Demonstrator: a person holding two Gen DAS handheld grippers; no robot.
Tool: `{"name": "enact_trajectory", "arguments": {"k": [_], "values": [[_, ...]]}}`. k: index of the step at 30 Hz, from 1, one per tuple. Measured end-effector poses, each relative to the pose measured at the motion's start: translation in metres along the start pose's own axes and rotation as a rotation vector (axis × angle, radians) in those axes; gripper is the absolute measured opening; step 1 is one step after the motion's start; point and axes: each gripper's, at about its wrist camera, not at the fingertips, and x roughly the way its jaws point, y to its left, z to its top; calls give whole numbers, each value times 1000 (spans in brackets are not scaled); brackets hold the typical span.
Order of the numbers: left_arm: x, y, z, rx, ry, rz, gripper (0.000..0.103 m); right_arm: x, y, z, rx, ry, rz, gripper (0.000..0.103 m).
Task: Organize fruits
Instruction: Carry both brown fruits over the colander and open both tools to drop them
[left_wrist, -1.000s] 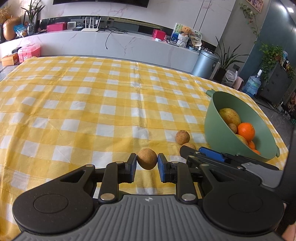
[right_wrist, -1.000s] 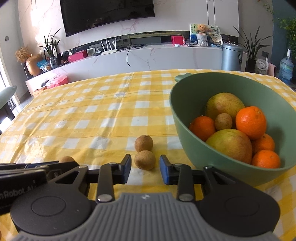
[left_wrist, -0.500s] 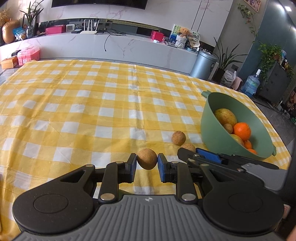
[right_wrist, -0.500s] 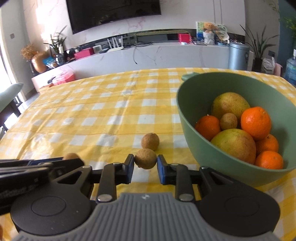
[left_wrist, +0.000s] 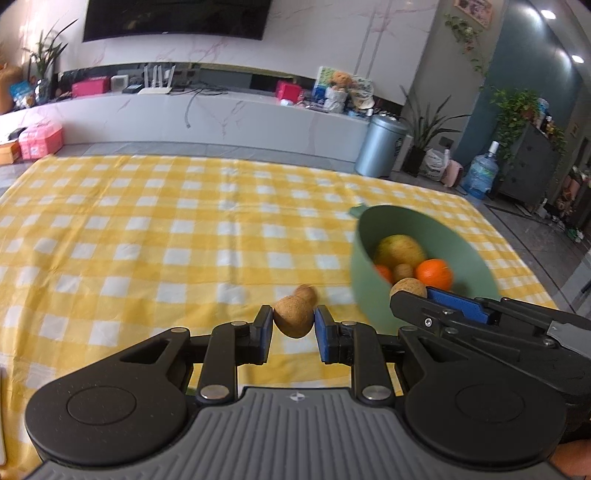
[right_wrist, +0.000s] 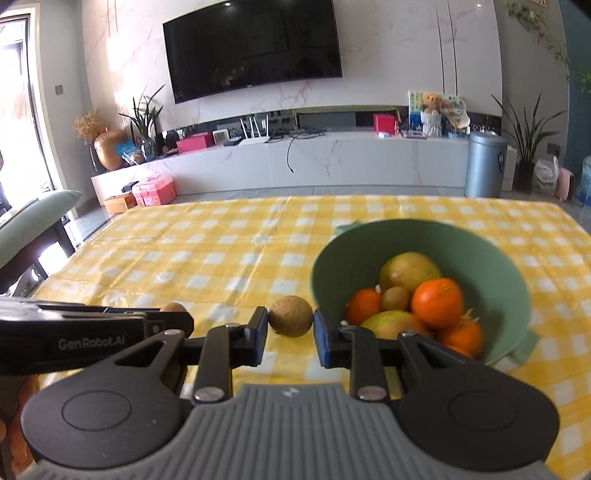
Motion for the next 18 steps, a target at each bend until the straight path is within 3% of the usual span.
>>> {"name": "enact_trajectory", "arguments": {"k": [18], "values": [[18,-65,18,83,9,-138,27,-35,-76,11,-79,4,-65,23]]}}
